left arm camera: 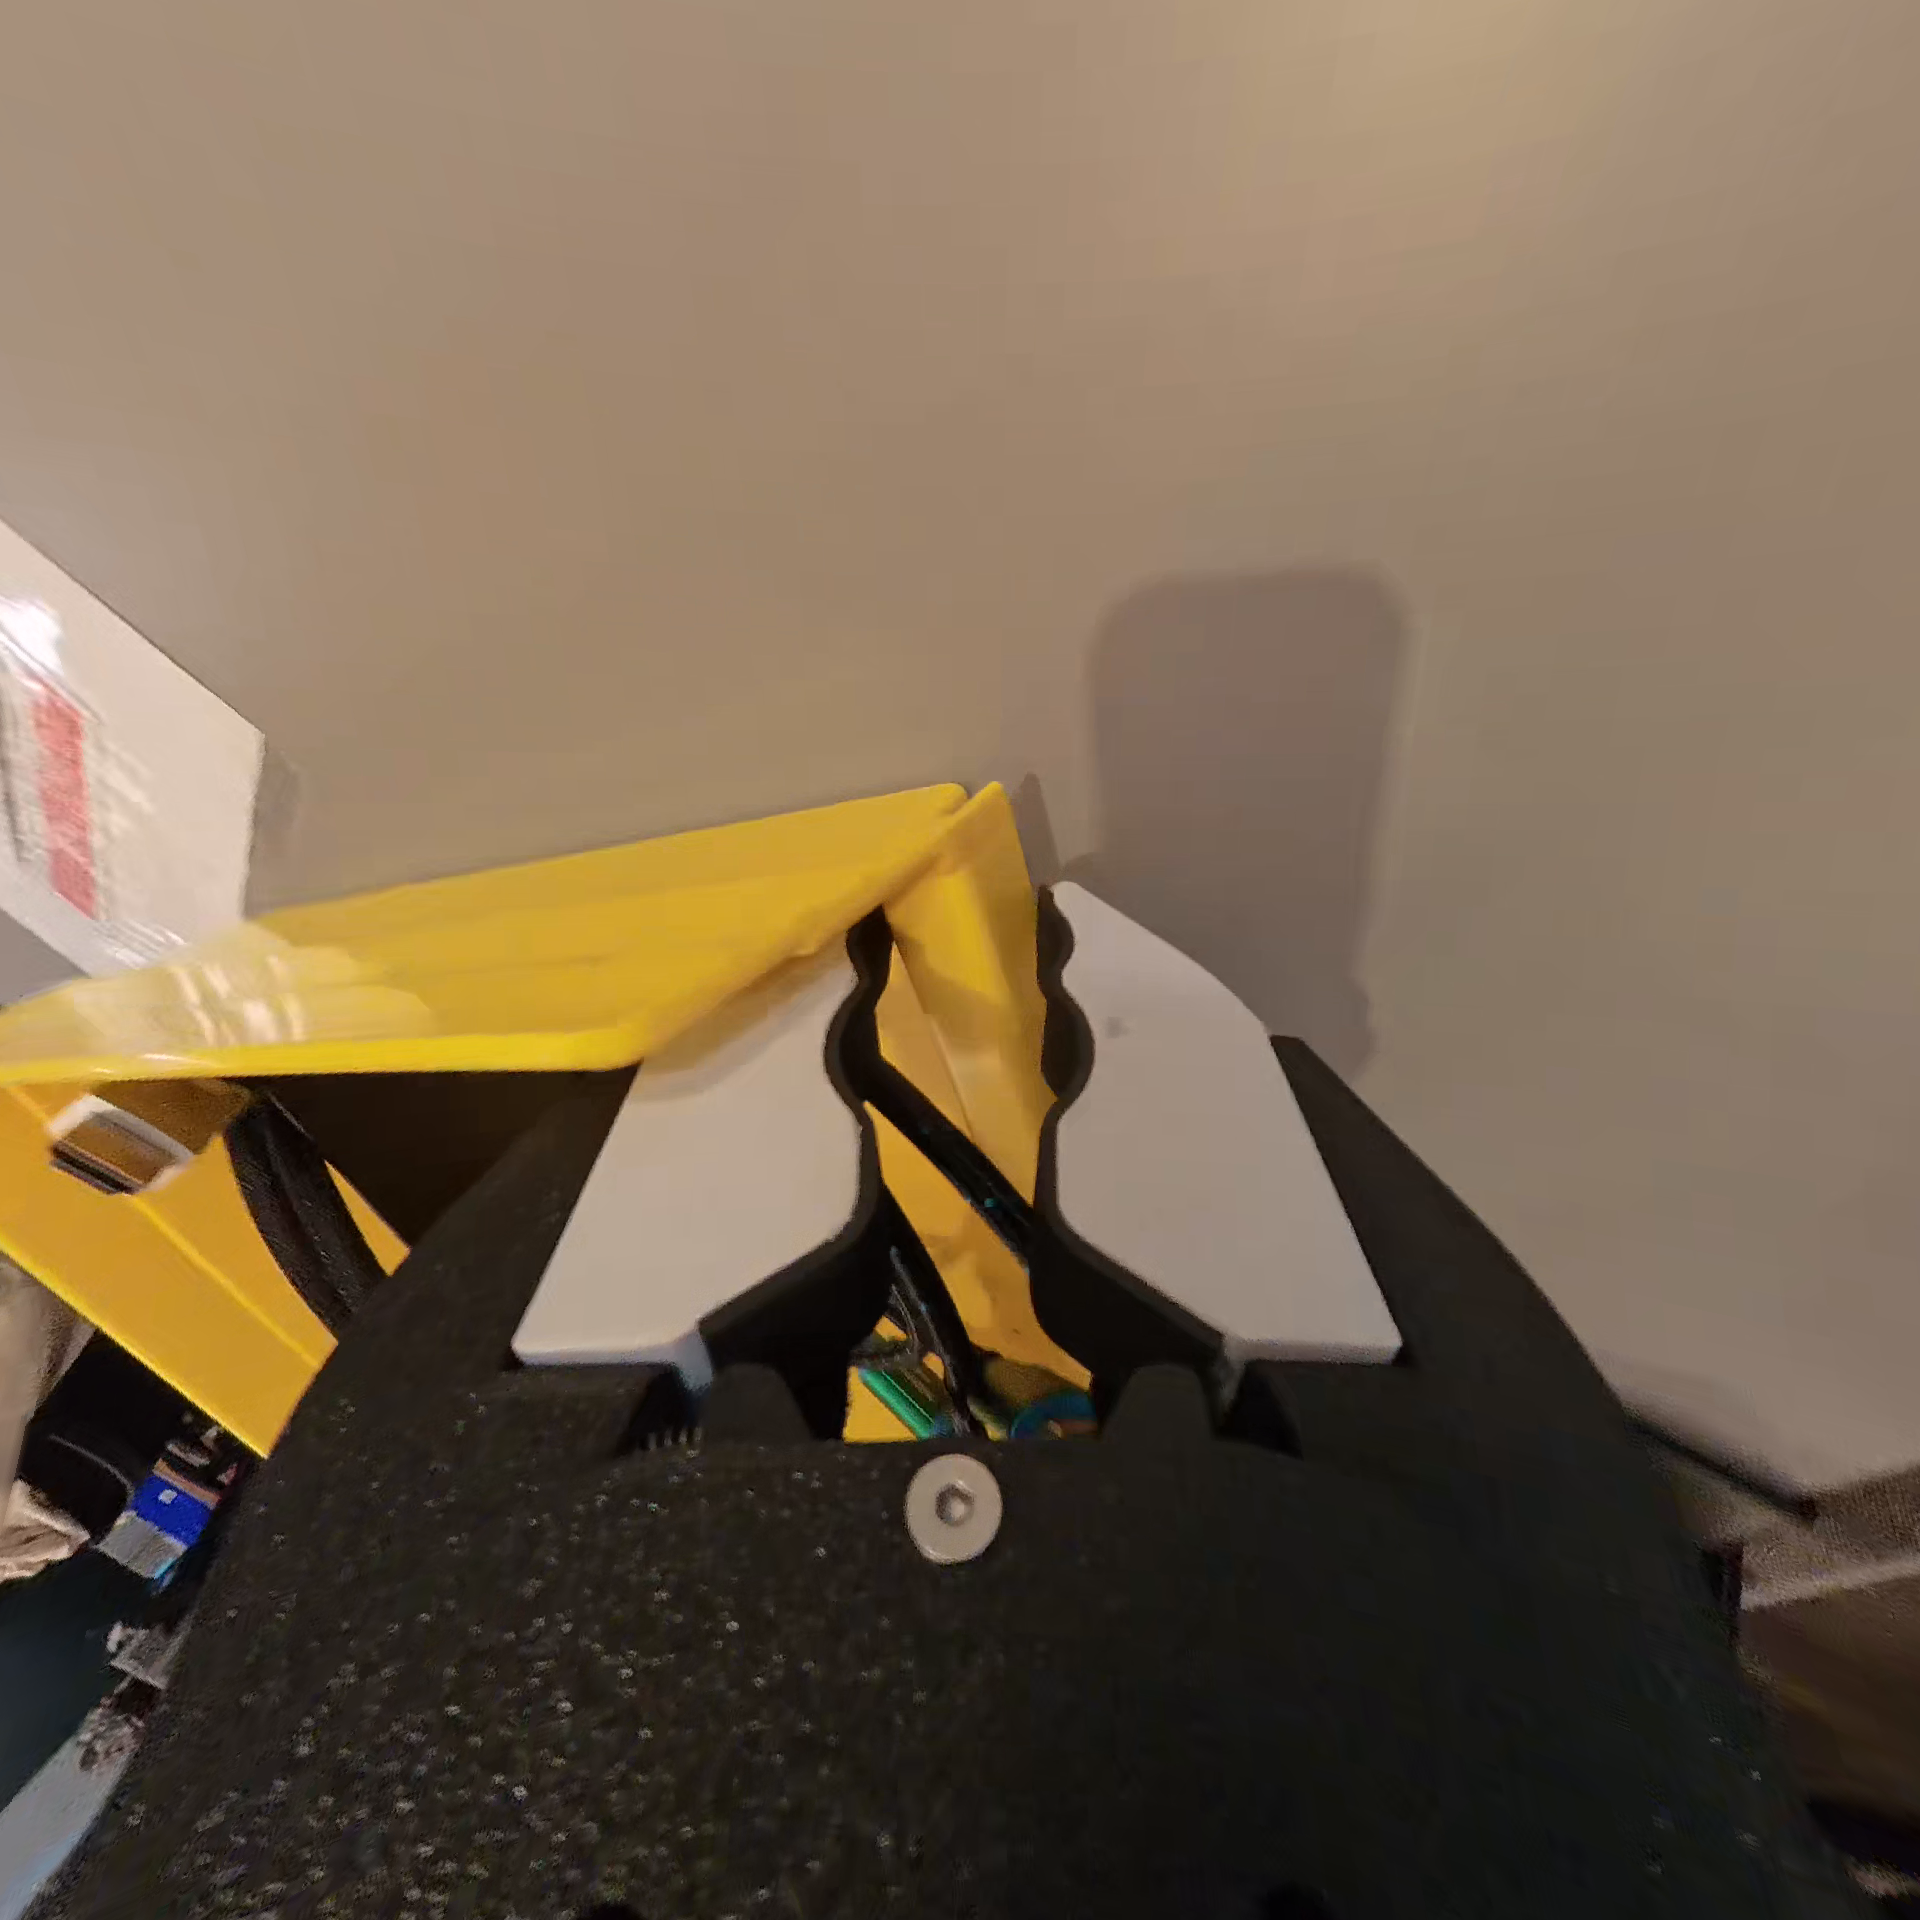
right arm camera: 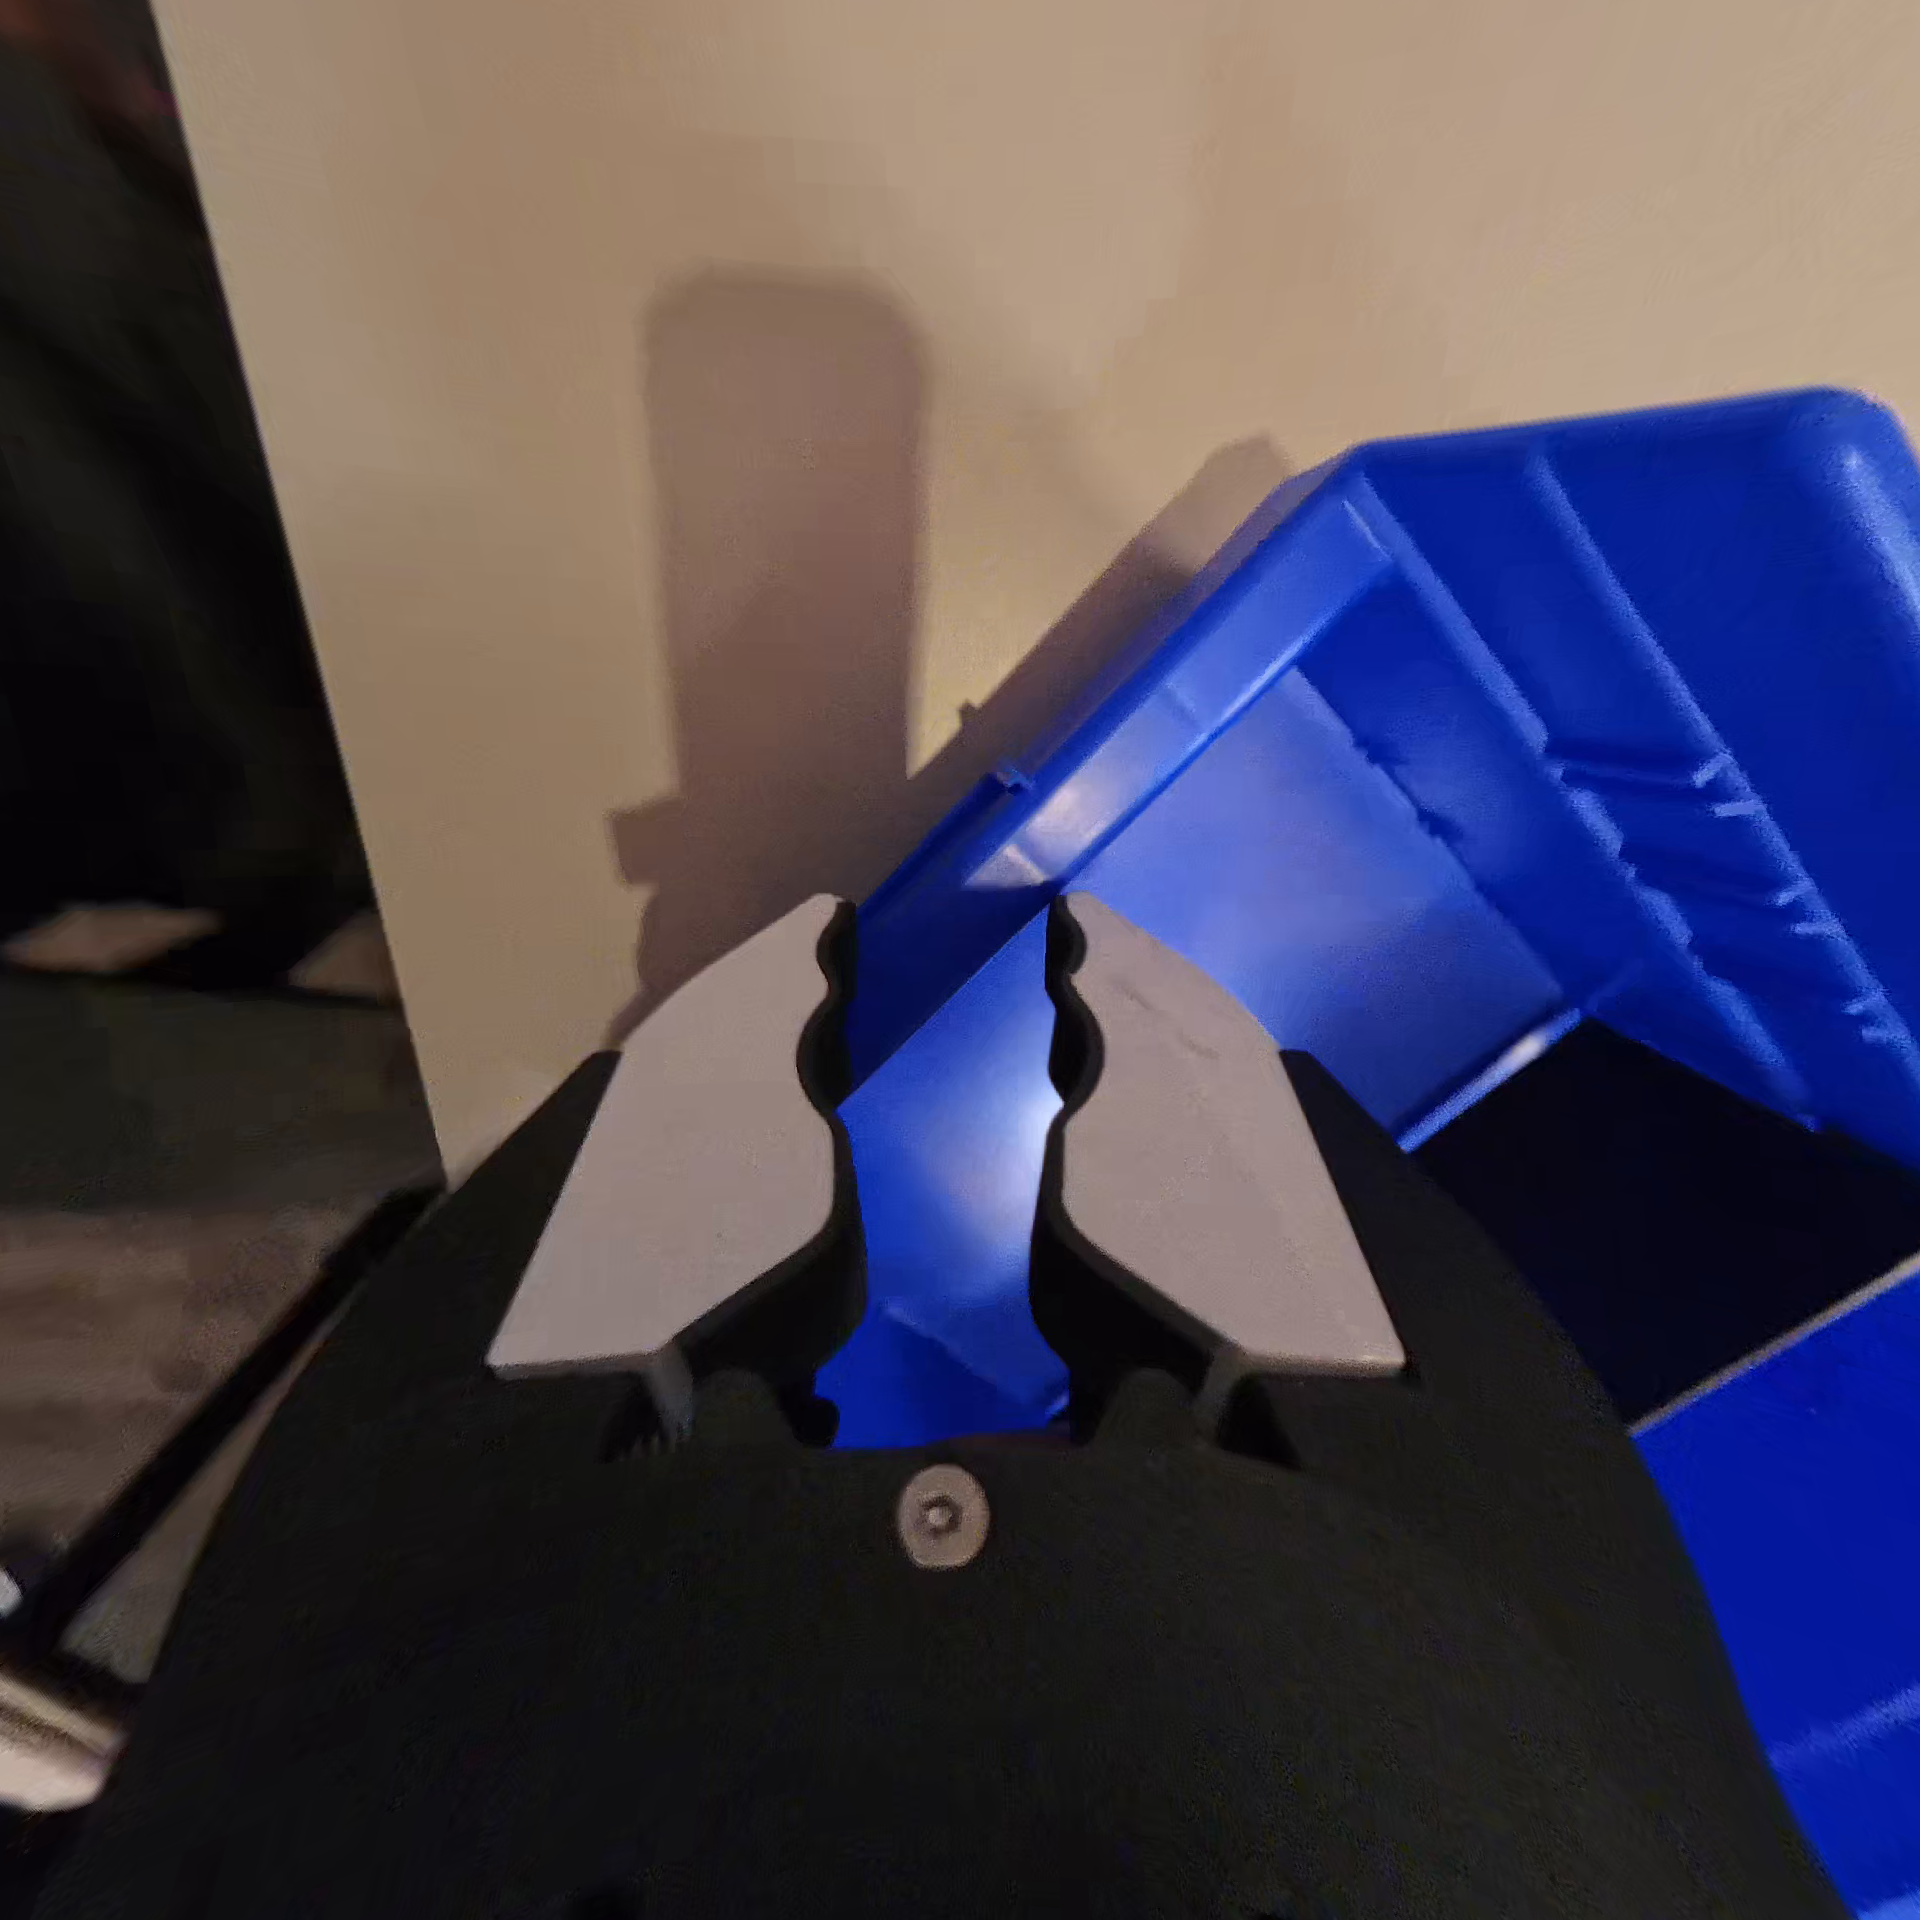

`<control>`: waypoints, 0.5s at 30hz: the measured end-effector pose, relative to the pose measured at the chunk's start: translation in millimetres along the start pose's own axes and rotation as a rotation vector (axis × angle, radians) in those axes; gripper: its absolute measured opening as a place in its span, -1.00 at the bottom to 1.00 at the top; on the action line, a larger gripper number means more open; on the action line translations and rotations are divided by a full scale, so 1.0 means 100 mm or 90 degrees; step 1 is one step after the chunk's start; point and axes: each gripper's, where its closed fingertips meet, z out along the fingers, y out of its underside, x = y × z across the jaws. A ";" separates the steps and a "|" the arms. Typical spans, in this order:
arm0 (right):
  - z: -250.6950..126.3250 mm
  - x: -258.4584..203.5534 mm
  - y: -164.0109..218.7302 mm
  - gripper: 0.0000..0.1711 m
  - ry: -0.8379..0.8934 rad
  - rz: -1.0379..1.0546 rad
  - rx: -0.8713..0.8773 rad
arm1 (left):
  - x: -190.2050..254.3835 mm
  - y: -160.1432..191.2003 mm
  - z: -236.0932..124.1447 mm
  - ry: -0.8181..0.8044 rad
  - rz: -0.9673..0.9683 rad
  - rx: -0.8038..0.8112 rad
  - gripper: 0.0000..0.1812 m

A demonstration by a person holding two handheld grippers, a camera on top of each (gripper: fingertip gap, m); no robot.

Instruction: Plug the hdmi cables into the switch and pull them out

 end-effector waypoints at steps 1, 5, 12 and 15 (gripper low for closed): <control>-0.03 -0.01 0.14 -0.61 0.009 -0.013 -0.033 | 0.05 0.13 -0.02 0.014 0.009 -0.013 -0.71; -0.15 0.03 0.73 -0.70 0.053 0.022 -0.159 | 0.21 0.75 -0.08 0.052 0.019 -0.085 -0.76; -0.20 0.22 1.00 -0.39 0.168 0.138 -0.118 | 0.31 1.25 -0.09 0.043 -0.006 -0.067 -0.75; -0.11 0.14 1.08 -0.67 0.145 0.136 -0.126 | 0.31 1.28 -0.09 0.031 0.028 -0.048 -0.75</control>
